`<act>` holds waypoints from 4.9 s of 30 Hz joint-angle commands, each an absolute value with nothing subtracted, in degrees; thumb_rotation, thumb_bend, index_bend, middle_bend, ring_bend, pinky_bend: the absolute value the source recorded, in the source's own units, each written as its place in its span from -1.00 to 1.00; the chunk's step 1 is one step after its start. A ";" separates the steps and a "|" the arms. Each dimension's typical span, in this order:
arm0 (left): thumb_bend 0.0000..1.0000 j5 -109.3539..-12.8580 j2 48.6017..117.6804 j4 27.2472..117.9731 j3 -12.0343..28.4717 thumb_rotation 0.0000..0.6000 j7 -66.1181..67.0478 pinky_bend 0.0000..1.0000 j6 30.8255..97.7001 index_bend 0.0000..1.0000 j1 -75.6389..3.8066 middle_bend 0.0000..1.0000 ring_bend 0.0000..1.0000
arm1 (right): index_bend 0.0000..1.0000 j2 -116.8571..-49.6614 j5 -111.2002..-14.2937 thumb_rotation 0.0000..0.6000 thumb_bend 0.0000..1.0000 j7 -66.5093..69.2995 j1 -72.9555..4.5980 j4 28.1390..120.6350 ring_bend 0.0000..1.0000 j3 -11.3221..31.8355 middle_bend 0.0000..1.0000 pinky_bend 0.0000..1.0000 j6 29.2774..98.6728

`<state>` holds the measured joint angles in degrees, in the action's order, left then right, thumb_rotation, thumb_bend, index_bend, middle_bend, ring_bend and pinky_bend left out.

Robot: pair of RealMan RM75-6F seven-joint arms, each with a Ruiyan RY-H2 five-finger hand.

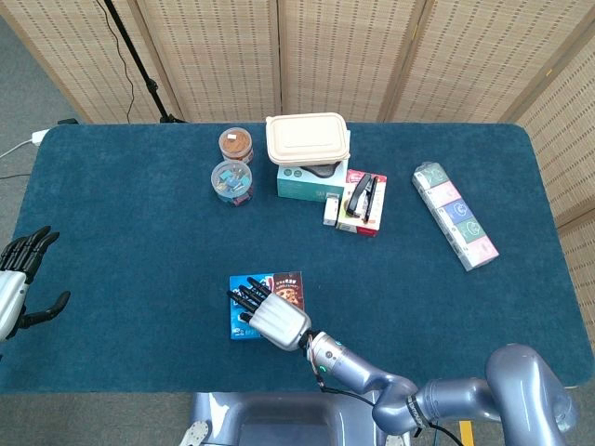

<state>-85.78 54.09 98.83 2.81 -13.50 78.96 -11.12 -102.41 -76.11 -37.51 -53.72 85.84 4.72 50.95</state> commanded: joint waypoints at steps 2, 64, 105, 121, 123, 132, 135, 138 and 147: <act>-0.34 -85.81 53.99 98.85 2.81 1.00 -13.70 -1.00 78.85 -1.00 -11.15 -1.00 -1.00 | -0.31 -102.30 -76.22 1.00 0.68 -37.54 -53.65 85.90 -1.00 4.78 -1.00 -1.00 51.03; -0.34 -86.77 53.78 98.71 2.44 1.00 -14.29 -1.00 78.78 -1.00 -11.01 -1.00 -1.00 | -0.29 -105.34 -73.66 1.00 0.68 -39.90 -55.78 85.63 -1.00 7.19 -1.00 -1.00 51.10; -0.34 -86.97 53.76 98.82 2.29 1.00 -14.43 -1.00 78.65 -1.00 -11.04 -1.00 -1.00 | -0.22 -104.03 -76.01 1.00 0.68 -39.16 -54.18 85.66 -1.00 5.13 -1.00 -1.00 51.83; -0.34 -87.08 53.63 98.72 2.22 1.00 -14.90 -1.00 78.81 -1.00 -10.92 -1.00 -1.00 | -0.20 -104.12 -76.13 1.00 0.68 -39.86 -54.13 86.33 -1.00 5.85 -1.00 -1.00 51.69; -0.34 -87.02 53.61 98.70 2.23 1.00 -14.95 -1.00 78.73 -1.00 -10.96 -1.00 -1.00 | -0.20 -104.27 -75.65 1.00 0.68 -39.97 -54.45 86.07 -1.00 6.57 -1.00 -1.00 51.45; -0.34 -87.08 53.48 98.63 2.21 1.00 -15.37 -1.00 78.78 -1.00 -10.92 -1.00 -1.00 | -0.20 -104.80 -73.82 1.00 0.68 -40.63 -54.86 84.58 -1.00 7.34 -1.00 -1.00 50.77; -0.34 -87.05 53.44 98.58 2.25 1.00 -15.52 -1.00 78.76 -1.00 -10.95 -1.00 -1.00 | -0.19 -104.89 -73.78 1.00 0.68 -40.70 -54.93 84.48 -1.00 7.29 -1.00 -1.00 50.76; -0.34 -87.16 53.42 98.57 2.19 1.00 -15.56 -1.00 78.73 -1.00 -10.96 -1.00 -1.00 | -0.18 -104.80 -73.92 1.00 0.68 -41.01 -54.96 84.48 -1.00 6.92 -1.00 -1.00 50.69; -0.34 -87.06 53.39 98.54 2.23 1.00 -15.79 -1.00 78.67 -1.00 -10.98 -1.00 -1.00 | -0.17 -103.60 -76.11 1.00 0.68 -41.80 -54.32 87.03 -1.00 5.19 -1.00 -1.00 51.87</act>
<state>-87.06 53.39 98.54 2.23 -15.79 78.67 -10.98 -103.76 -75.89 -41.63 -54.42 86.80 5.40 51.73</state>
